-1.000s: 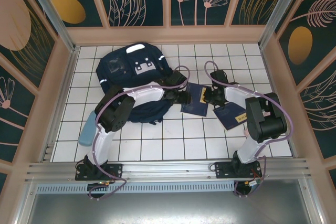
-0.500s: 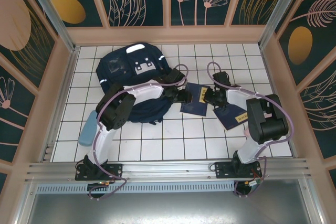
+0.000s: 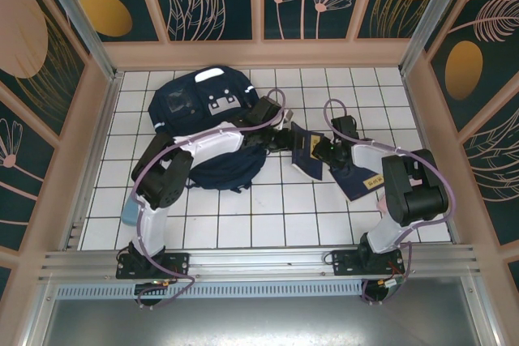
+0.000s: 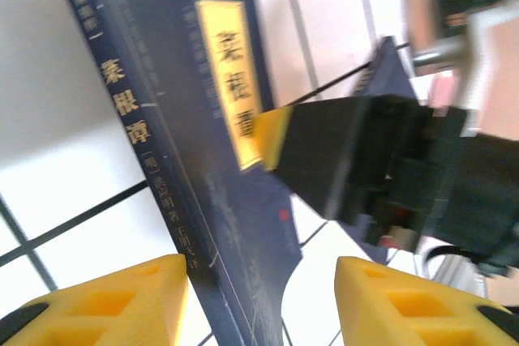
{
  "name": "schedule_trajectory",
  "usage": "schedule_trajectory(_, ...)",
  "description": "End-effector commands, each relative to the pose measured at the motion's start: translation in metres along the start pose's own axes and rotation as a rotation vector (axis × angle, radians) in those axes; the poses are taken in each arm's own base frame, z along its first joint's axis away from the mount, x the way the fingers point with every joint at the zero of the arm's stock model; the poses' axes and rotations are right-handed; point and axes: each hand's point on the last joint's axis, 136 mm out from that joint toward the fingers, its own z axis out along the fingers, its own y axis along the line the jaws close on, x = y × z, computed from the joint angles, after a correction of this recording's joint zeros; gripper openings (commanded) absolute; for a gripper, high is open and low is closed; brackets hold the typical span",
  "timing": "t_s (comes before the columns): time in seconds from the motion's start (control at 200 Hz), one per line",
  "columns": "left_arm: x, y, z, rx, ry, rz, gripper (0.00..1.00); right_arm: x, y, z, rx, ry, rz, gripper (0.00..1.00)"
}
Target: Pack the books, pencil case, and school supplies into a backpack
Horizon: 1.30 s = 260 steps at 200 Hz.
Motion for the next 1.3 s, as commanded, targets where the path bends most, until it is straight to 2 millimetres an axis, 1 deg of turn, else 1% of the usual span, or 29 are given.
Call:
schedule_trajectory(0.0, 0.01, -0.017, 0.006, 0.077, 0.027, 0.015, 0.51, 0.037, -0.005, 0.003, -0.012, 0.133, 0.038, 0.31)
schedule_trajectory(0.09, 0.013, -0.016, 0.012, 0.1, 0.039, -0.017, 0.51, 0.038, -0.007, 0.004, -0.011, 0.137, 0.041, 0.3)
schedule_trajectory(0.17, 0.012, -0.01, 0.016, 0.079, 0.035, -0.042, 0.51, 0.04, -0.007, 0.004, -0.011, 0.139, 0.047, 0.3)
schedule_trajectory(0.275, 0.009, -0.003, 0.017, 0.046, 0.015, -0.096, 0.51, 0.042, -0.008, 0.004, -0.014, 0.14, 0.053, 0.3)
schedule_trajectory(0.4, 0.009, -0.001, 0.018, 0.055, 0.0, -0.177, 0.5, 0.042, -0.007, 0.004, -0.018, 0.141, 0.059, 0.3)
schedule_trajectory(0.48, 0.009, -0.002, 0.016, 0.073, -0.02, -0.225, 0.48, 0.042, -0.006, 0.005, -0.028, 0.145, 0.062, 0.29)
schedule_trajectory(0.611, 0.008, -0.007, 0.011, 0.116, -0.047, -0.281, 0.45, 0.047, 0.005, 0.005, -0.087, 0.169, 0.057, 0.26)
schedule_trajectory(0.676, 0.005, -0.007, 0.006, 0.108, -0.069, -0.283, 0.44, 0.049, 0.012, 0.005, -0.118, 0.179, 0.043, 0.26)
schedule_trajectory(0.751, 0.003, -0.003, 0.001, 0.072, -0.096, -0.269, 0.38, 0.05, 0.016, 0.006, -0.122, 0.183, 0.03, 0.25)
schedule_trajectory(0.811, 0.003, 0.002, -0.002, 0.04, -0.103, -0.251, 0.37, 0.051, 0.016, 0.007, -0.118, 0.188, 0.028, 0.25)
schedule_trajectory(1.016, 0.007, 0.013, -0.007, -0.021, -0.098, -0.222, 0.18, 0.05, 0.014, 0.009, -0.101, 0.185, 0.027, 0.25)
schedule_trajectory(1.111, 0.004, 0.015, -0.014, -0.041, -0.116, -0.204, 0.03, 0.046, 0.016, 0.005, -0.094, 0.169, 0.022, 0.26)
schedule_trajectory(1.136, 0.002, 0.015, -0.017, -0.045, -0.122, -0.2, 0.0, 0.045, 0.017, 0.003, -0.096, 0.163, 0.022, 0.27)
schedule_trajectory(1.231, -0.008, 0.01, -0.032, -0.046, -0.167, -0.172, 0.0, 0.036, 0.023, -0.007, -0.118, 0.126, 0.026, 0.33)
schedule_trajectory(1.296, -0.017, 0.007, -0.046, -0.047, -0.208, -0.152, 0.0, 0.029, 0.03, -0.017, -0.147, 0.09, 0.033, 0.43)
